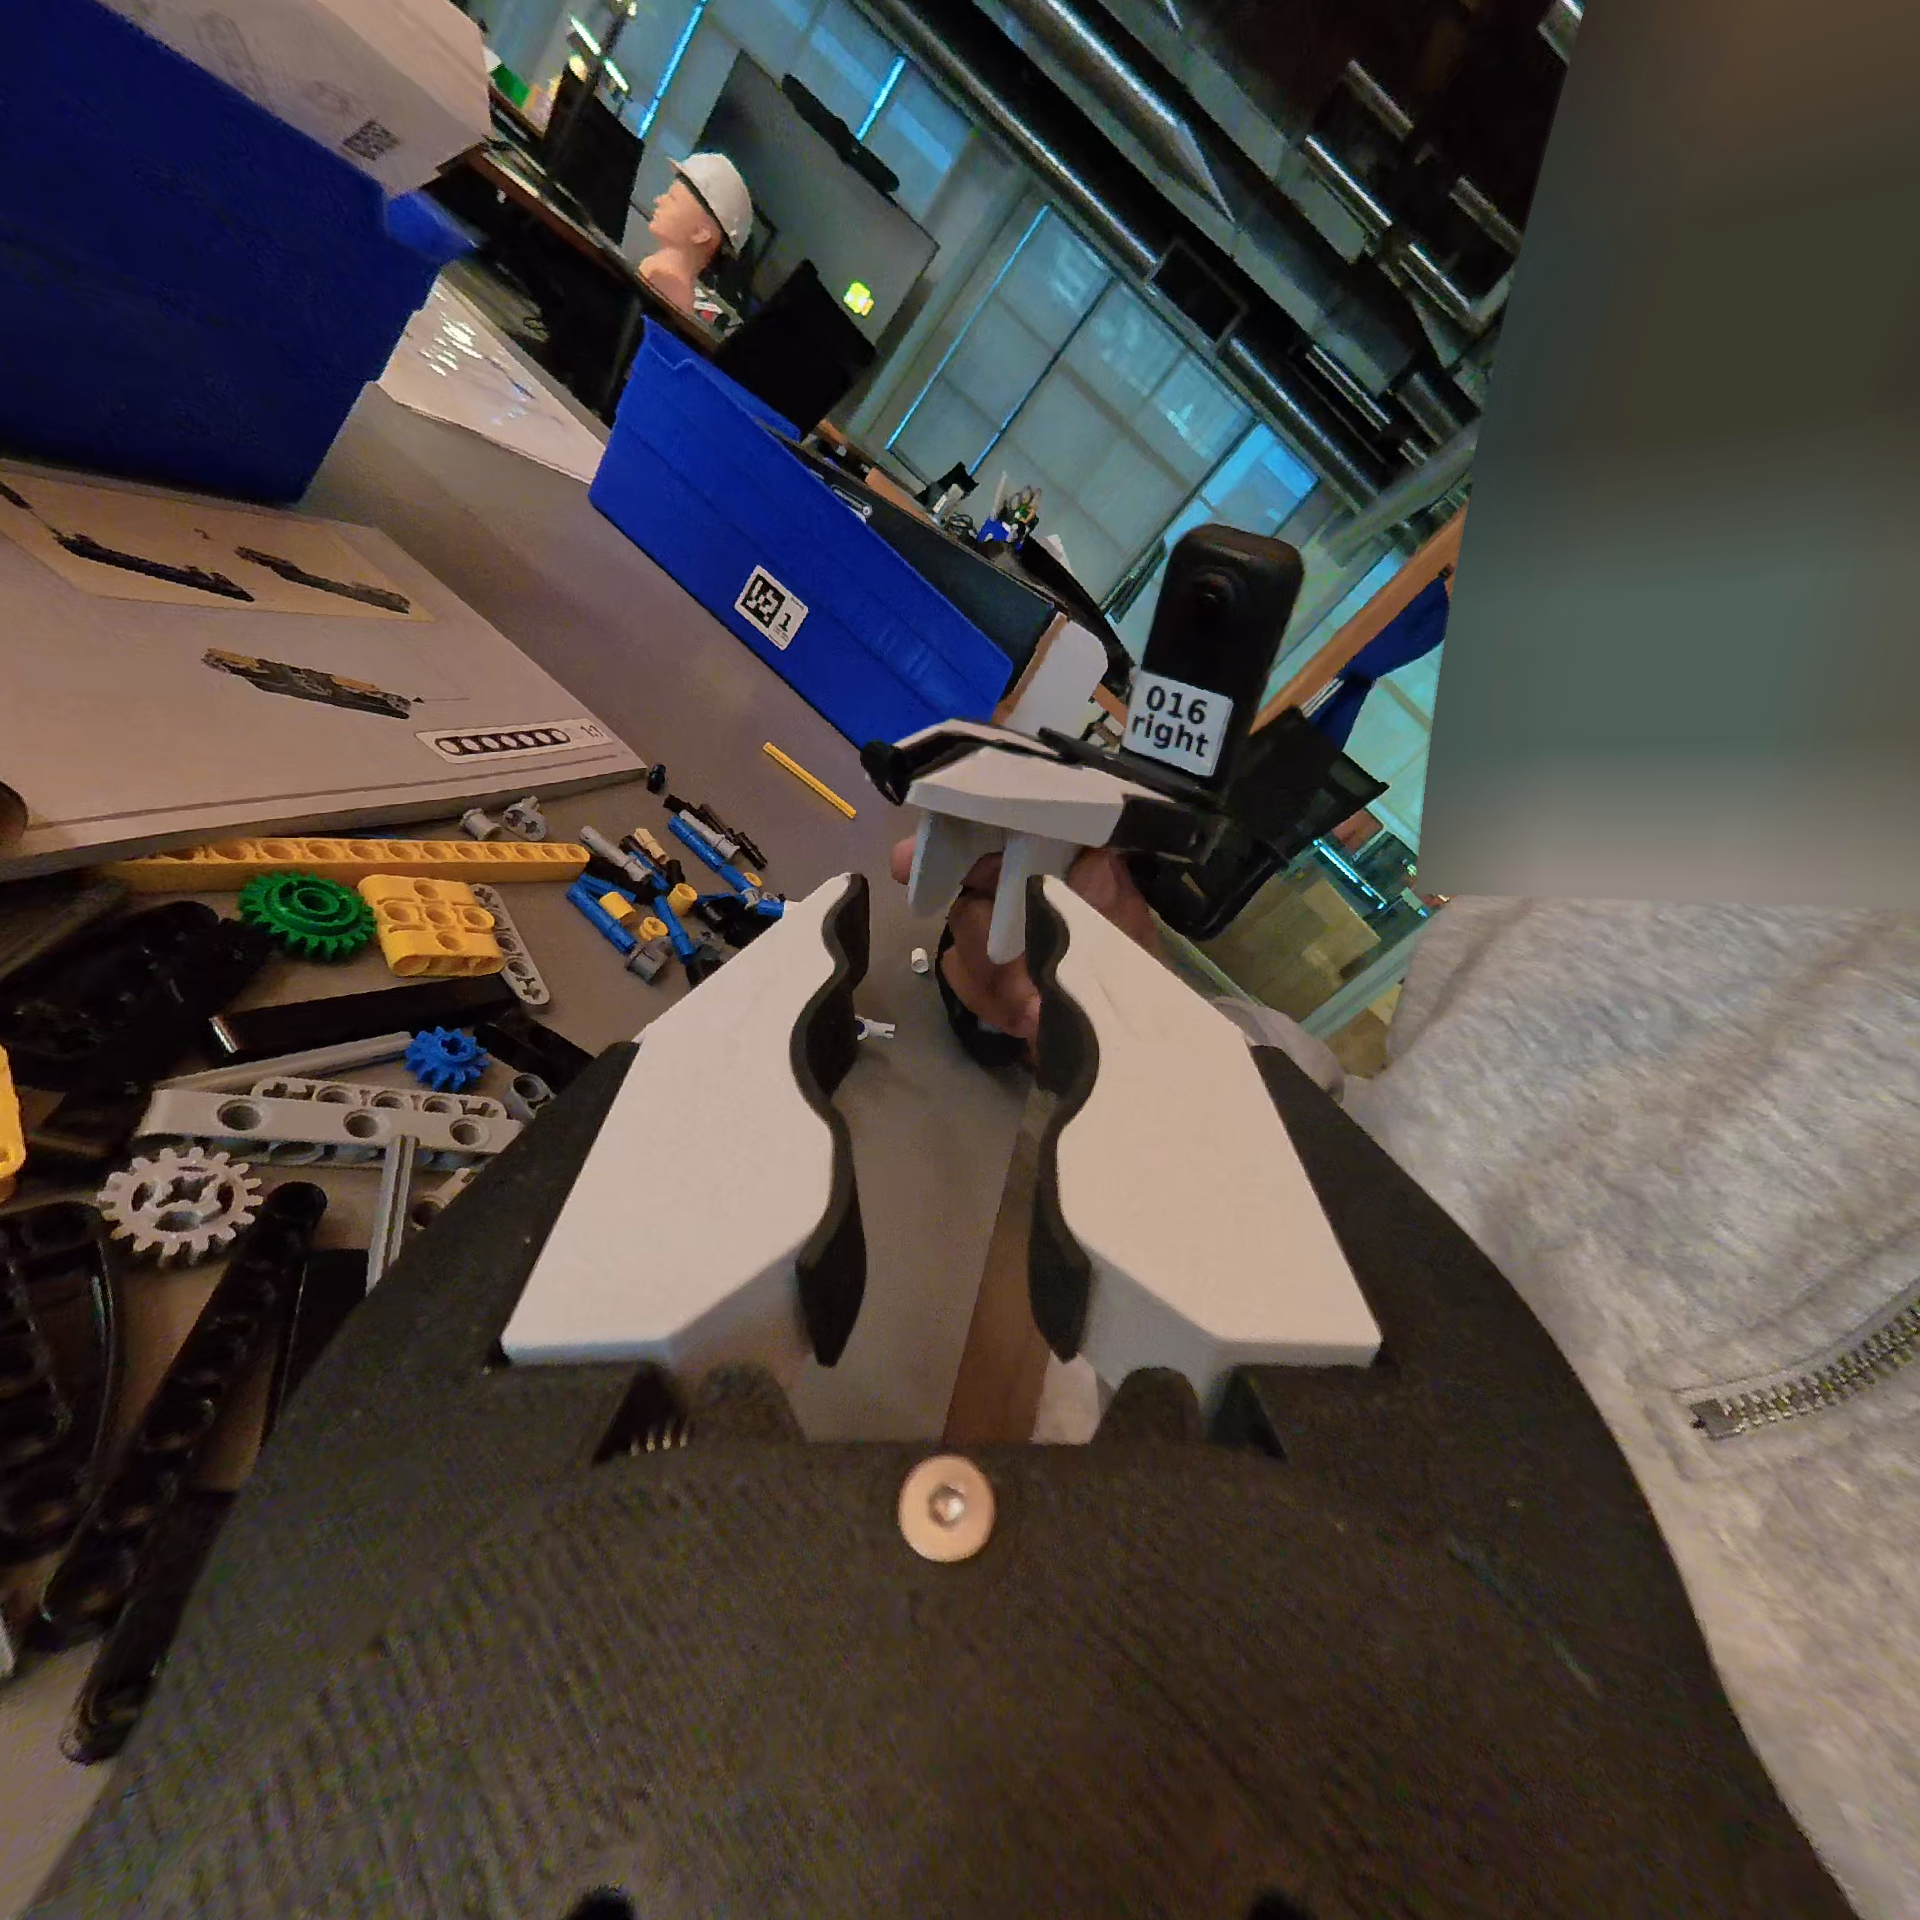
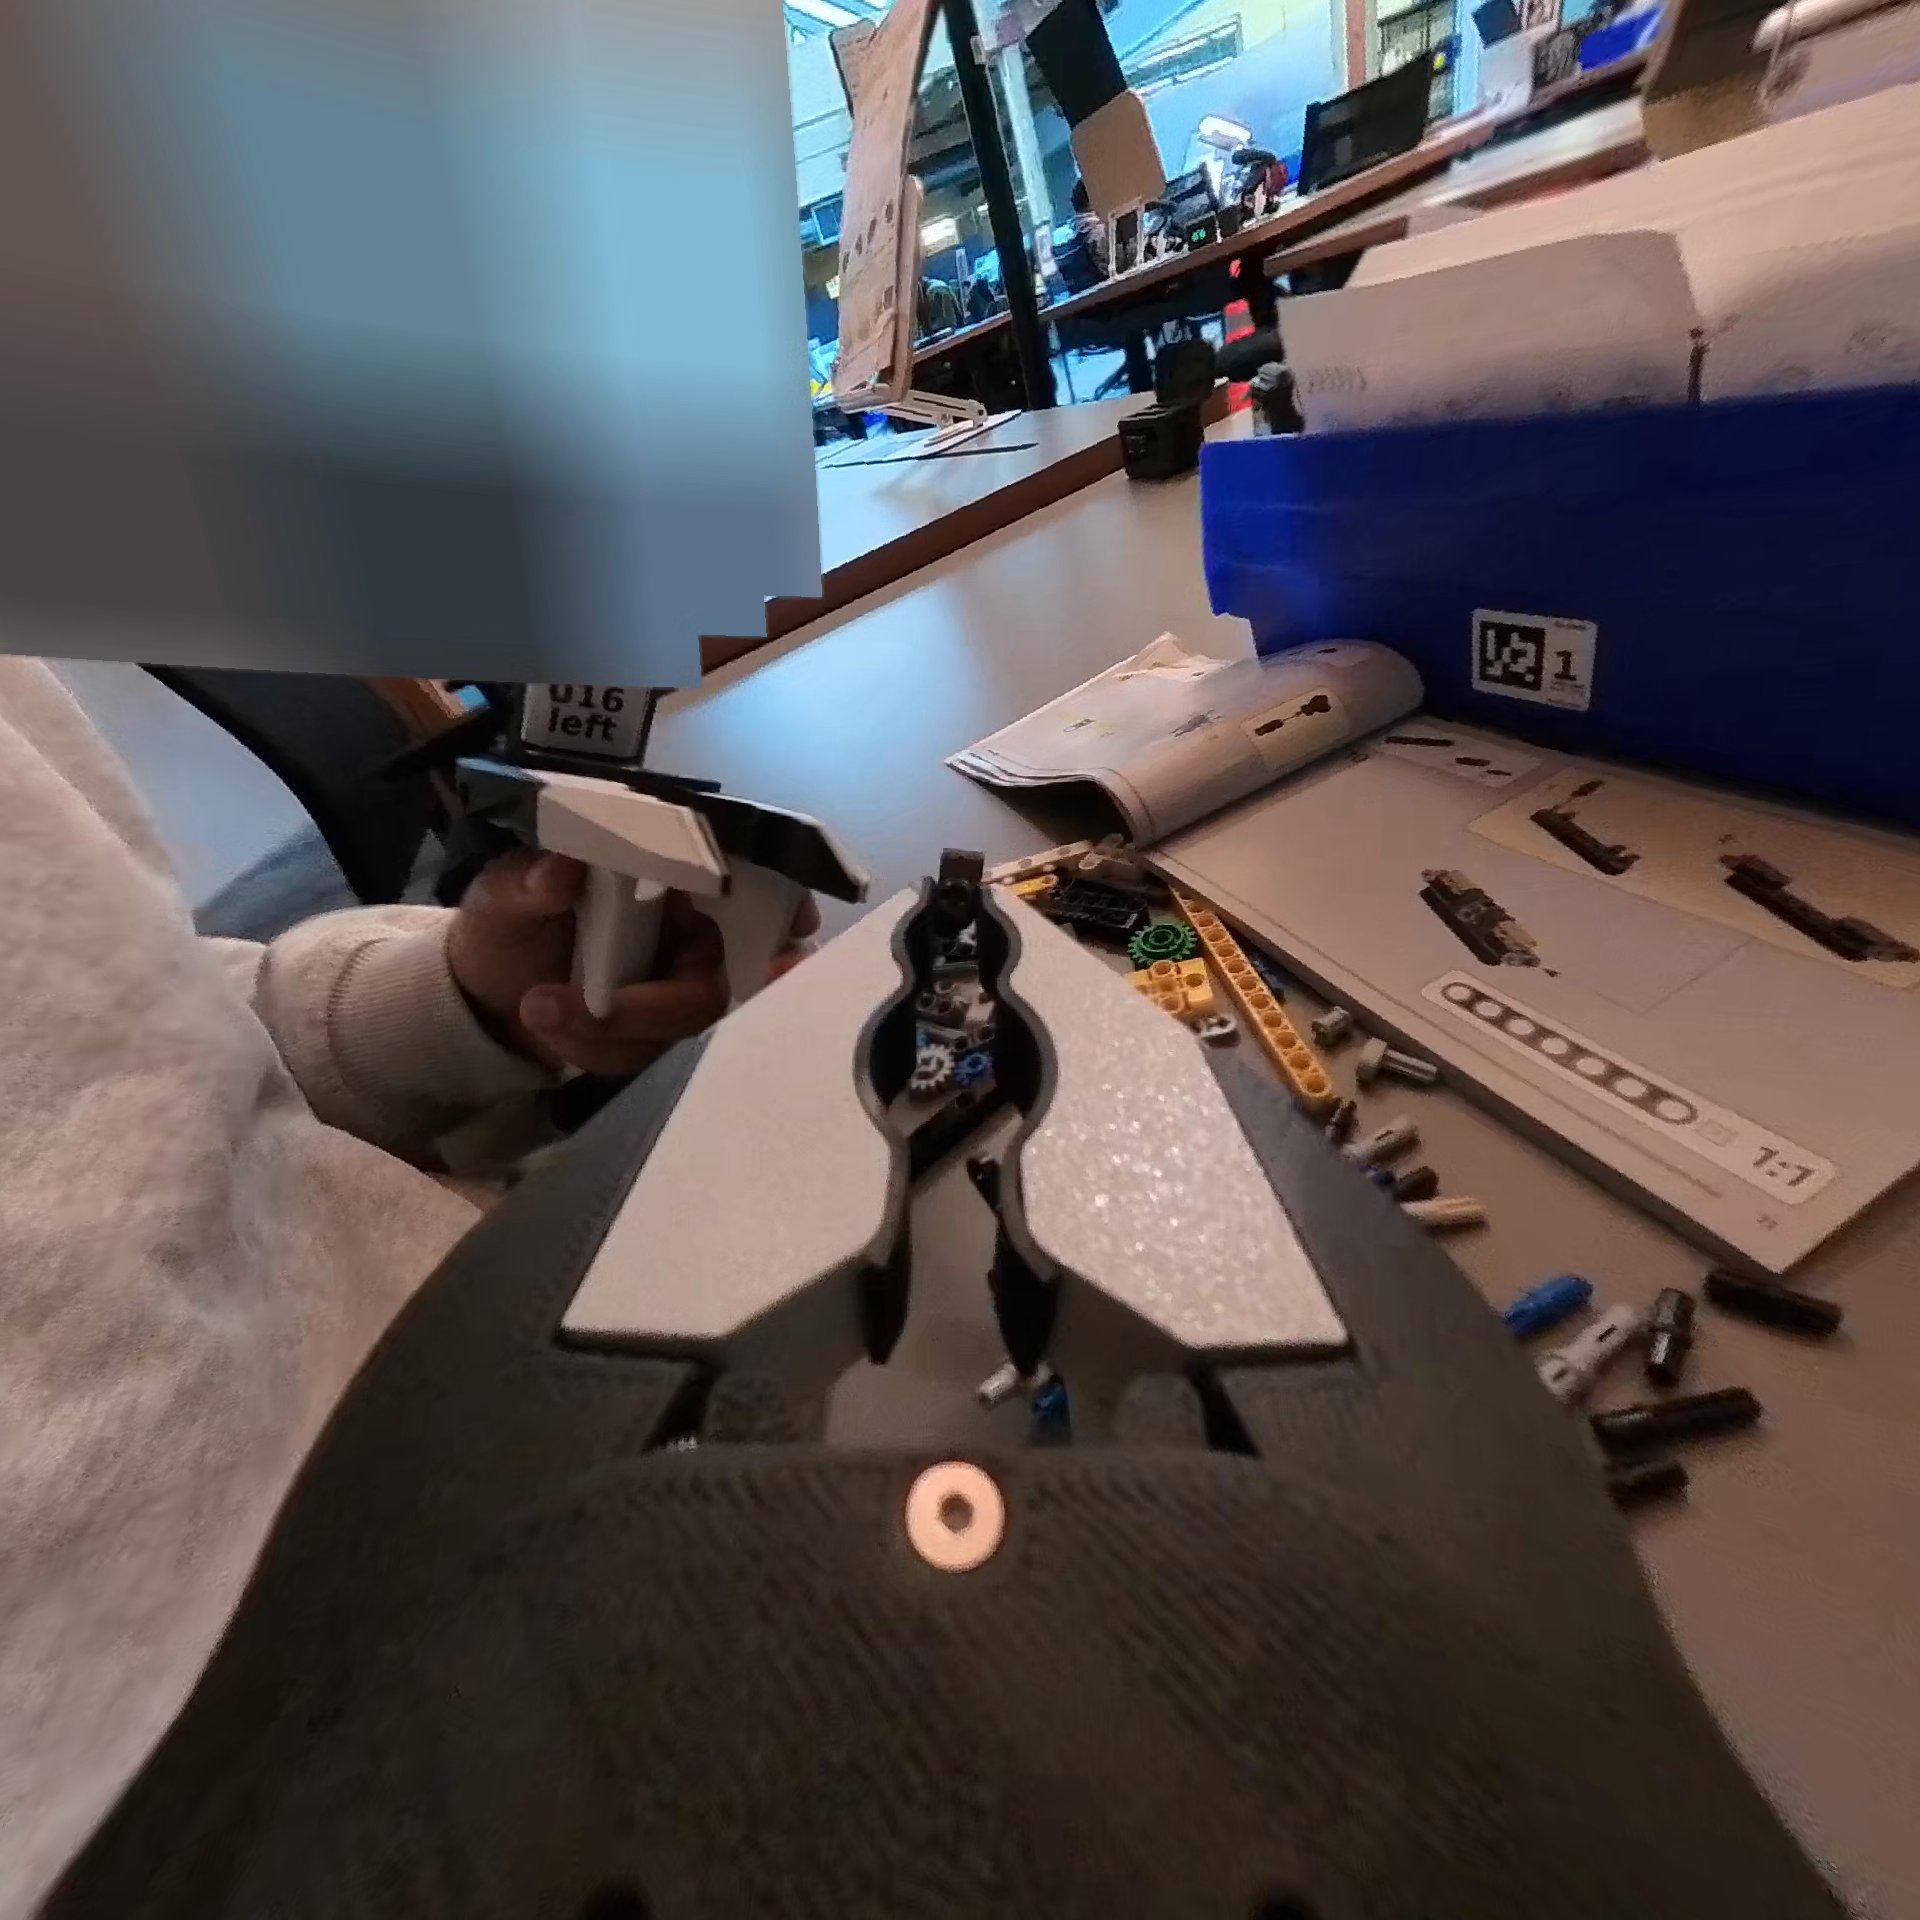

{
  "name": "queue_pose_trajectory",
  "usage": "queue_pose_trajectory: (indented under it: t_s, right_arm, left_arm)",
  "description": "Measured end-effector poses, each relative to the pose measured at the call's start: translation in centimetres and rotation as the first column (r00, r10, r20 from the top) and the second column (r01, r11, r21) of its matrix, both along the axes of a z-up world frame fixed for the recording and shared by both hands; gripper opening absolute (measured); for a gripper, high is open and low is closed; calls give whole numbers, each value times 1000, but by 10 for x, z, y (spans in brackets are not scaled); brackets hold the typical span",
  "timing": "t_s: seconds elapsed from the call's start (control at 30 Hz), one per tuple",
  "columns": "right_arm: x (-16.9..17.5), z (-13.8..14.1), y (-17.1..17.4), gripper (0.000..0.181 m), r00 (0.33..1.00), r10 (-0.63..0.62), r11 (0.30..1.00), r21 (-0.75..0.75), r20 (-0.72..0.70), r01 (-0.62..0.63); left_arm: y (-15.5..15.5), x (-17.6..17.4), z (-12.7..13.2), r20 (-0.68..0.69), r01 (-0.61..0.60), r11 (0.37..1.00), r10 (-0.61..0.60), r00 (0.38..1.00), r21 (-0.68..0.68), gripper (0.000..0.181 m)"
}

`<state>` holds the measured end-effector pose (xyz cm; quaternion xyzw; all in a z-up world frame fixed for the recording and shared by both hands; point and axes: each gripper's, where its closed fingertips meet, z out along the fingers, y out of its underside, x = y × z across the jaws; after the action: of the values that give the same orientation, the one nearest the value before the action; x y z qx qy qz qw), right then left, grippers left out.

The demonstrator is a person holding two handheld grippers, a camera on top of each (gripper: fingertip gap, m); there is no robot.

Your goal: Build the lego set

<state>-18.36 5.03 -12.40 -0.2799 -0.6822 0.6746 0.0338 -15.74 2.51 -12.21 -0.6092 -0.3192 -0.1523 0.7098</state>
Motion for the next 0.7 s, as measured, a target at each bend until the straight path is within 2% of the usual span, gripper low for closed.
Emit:
queue_pose_trajectory:
  t_s: [0.2,0.4,0.47,0.57,0.63,0.7]
  right_arm:
    - [-6,6,8,5,977,57,974,-225,205,-9]
    - [2,12,3,5,936,185,935,-346,301,-73]
    - [9,11,-4,4,913,242,926,-361,329,-116]
    - [19,9,-15,5,891,296,916,-367,345,-162]
    - [26,10,-22,5,883,320,912,-366,343,-188]
    - [31,9,-26,5,883,328,915,-344,335,-210]
  left_arm:
    - [0,0,-1,-7,-4,1000,3,1000,-10,28]
    - [1,0,-2,-14,-9,1000,9,1000,-22,28]
    - [1,0,-2,-7,-6,1000,6,1000,-17,27]
    - [1,0,-2,49,4,1000,-4,999,11,15]
    - [1,5,3,106,63,995,-71,992,77,4]
    - [2,9,6,164,110,984,-132,977,140,4]
